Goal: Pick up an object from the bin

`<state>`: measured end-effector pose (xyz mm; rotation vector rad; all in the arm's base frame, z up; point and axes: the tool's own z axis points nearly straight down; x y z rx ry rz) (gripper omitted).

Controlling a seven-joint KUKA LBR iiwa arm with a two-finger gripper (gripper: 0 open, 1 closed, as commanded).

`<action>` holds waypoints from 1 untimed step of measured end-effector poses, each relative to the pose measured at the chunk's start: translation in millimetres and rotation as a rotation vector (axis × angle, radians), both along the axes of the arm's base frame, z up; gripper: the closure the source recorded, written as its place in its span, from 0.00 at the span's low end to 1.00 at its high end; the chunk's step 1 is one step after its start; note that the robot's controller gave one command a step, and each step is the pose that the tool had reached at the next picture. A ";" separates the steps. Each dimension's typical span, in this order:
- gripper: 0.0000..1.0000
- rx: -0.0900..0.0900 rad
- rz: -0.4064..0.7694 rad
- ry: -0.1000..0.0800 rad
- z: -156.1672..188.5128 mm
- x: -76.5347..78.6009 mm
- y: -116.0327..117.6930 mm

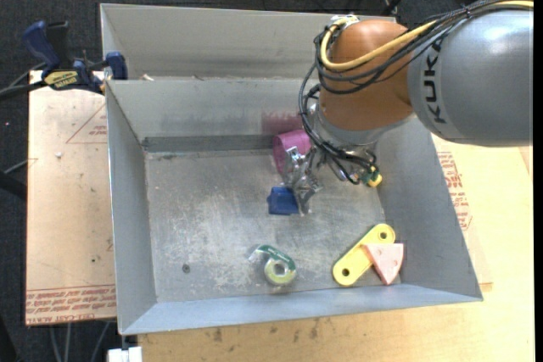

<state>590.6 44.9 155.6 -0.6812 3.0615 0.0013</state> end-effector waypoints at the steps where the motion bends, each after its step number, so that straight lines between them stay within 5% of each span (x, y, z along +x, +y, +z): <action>1: 1.00 0.000 -0.002 0.002 9.3 -4.7 2.6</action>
Offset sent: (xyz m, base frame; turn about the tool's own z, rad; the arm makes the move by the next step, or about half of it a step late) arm 0.0014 -0.0025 0.0934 0.0189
